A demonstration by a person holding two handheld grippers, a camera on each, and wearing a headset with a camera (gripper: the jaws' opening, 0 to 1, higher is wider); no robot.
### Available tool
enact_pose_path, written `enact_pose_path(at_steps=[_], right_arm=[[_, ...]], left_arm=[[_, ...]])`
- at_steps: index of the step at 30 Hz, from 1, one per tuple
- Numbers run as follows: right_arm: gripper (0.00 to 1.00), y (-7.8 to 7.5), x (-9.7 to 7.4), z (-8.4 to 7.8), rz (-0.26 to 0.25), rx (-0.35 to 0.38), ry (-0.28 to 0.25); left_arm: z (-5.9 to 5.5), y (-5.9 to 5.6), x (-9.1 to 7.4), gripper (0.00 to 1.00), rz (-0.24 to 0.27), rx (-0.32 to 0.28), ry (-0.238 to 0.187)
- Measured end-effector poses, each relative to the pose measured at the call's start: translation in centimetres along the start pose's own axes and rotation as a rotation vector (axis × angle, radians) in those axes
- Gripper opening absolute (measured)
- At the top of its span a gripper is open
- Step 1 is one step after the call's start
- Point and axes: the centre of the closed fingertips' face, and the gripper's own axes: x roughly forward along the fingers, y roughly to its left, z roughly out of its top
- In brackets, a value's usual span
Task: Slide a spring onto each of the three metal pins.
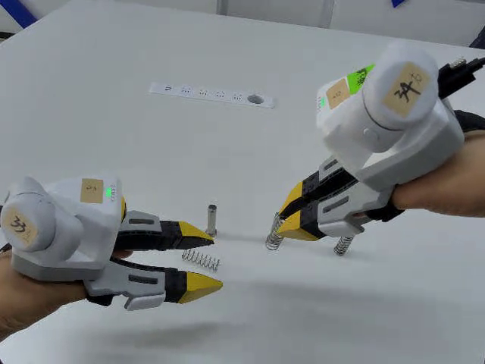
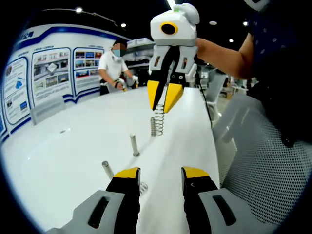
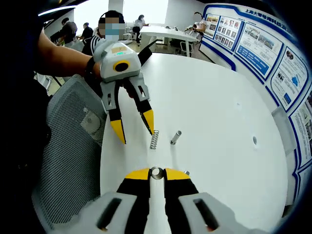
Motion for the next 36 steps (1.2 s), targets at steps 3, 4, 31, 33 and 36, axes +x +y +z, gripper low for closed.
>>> enact_pose_path(at_steps=[3,4,31,33,36], right_arm=[[0.11,-0.6,-0.4,-0.2,-0.015,0.007,0.004],[0.11,-0.9,-0.5,-0.3,-0.02,0.007,0.007],[0.11,-5.0,1.3,-0.9,-0.059,0.001,0.065],[0.11,-5.1,1.5,-1.0,-0.058,-0.001,0.07],[0.11,-5.2,1.7,-1.1,-0.054,0.002,0.076]], left_arm=[[-0.1,0.3,-0.4,0.37,0.022,-0.014,-0.005],[-0.3,0.4,-0.6,0.38,0.031,-0.019,-0.004],[-2.1,1.7,-2.3,0.62,0.14,-0.119,-0.014],[-2.1,1.7,-2.3,0.62,0.141,-0.122,-0.016],[-2.1,1.7,-2.3,0.62,0.142,-0.125,-0.017]])
